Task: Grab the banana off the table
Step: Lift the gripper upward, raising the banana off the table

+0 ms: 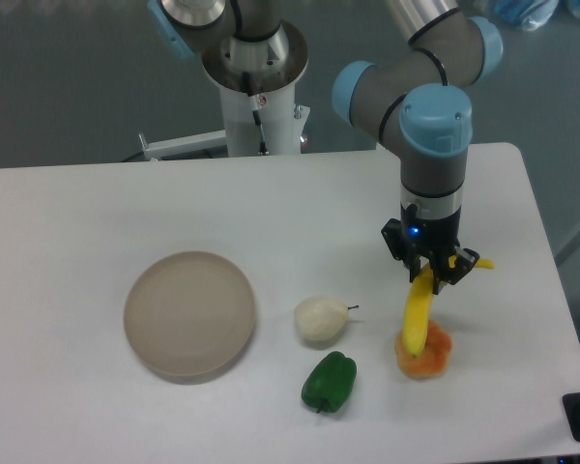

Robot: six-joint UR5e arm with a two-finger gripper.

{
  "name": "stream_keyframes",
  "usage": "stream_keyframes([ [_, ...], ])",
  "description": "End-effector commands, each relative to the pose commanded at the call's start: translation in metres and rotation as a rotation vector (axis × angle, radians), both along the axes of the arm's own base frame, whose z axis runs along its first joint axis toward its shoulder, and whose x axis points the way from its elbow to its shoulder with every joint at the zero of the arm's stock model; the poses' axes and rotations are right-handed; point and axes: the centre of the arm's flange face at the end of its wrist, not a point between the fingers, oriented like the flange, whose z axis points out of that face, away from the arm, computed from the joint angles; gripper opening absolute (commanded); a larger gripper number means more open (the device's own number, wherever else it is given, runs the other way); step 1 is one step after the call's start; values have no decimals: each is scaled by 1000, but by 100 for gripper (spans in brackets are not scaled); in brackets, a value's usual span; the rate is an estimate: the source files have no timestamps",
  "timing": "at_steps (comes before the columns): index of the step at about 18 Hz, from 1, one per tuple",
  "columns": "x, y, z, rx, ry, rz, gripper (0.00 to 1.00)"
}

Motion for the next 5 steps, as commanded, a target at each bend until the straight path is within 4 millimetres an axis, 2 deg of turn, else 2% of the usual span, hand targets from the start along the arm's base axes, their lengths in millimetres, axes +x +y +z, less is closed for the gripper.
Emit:
stream_keyframes([
  [5,-2,1,-2,-3,-2,-1,32],
])
